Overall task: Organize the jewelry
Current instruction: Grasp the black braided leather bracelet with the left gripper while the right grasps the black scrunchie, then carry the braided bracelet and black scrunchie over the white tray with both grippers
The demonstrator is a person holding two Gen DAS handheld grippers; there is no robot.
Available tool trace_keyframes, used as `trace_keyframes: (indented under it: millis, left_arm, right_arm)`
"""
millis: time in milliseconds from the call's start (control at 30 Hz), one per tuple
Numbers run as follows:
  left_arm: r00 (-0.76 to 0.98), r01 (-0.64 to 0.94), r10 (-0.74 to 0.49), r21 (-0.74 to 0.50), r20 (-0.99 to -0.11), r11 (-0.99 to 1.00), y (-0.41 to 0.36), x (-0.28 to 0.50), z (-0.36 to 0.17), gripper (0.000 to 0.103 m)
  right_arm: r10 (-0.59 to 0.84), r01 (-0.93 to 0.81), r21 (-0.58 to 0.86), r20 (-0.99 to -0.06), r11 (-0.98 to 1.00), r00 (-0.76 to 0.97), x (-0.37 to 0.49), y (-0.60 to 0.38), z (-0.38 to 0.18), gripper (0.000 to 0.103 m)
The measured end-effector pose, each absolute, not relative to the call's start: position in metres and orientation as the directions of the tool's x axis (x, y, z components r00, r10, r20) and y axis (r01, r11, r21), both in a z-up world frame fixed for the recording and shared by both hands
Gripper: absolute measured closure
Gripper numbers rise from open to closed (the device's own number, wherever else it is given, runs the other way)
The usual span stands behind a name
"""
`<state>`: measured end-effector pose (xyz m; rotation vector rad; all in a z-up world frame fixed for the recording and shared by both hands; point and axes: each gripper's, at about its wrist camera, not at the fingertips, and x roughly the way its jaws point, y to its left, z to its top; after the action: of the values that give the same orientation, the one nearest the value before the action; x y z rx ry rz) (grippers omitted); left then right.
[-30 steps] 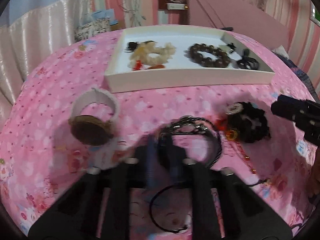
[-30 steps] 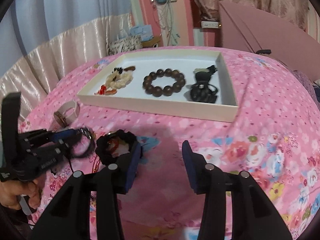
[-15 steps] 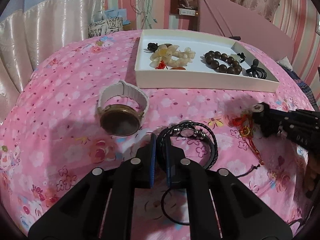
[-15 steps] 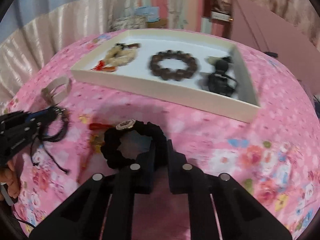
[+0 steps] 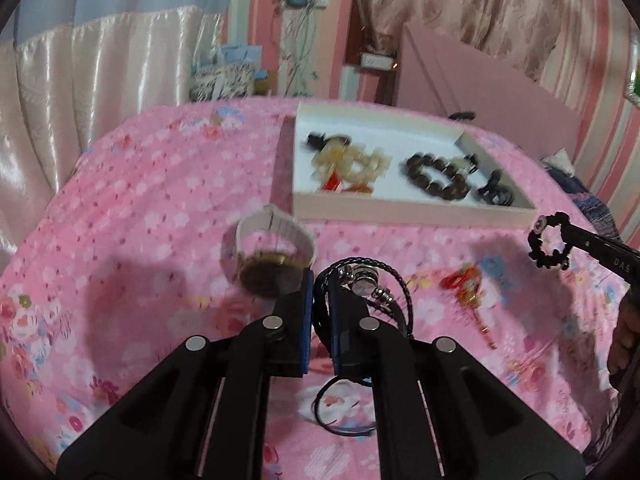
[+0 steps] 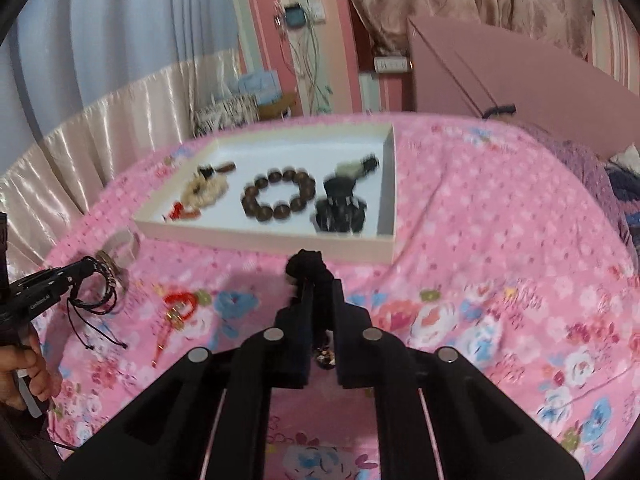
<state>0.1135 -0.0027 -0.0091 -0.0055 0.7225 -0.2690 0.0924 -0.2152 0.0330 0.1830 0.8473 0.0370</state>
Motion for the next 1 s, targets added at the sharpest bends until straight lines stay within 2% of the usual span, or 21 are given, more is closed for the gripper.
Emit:
trace_keyframes:
  millis: [367, 1000]
  left_arm:
    - [0.779, 0.232, -0.226, -0.065, -0.584, 0.970, -0.004, 0.134, 0.038, 0.098]
    - [0.811, 0.265, -0.245, -0.040, -0.531, 0.963, -0.031, 0.161, 0.076, 0.098]
  right_arm:
    - [0.102, 0.038, 0.183, -0.695, 0.982, 0.712, 0.111, -0.221, 0.063, 0.095]
    - [0.054, 0.032, 0.120, -0.643, 0.992, 0.764, 0.145, -0.215, 0.102, 0.095]
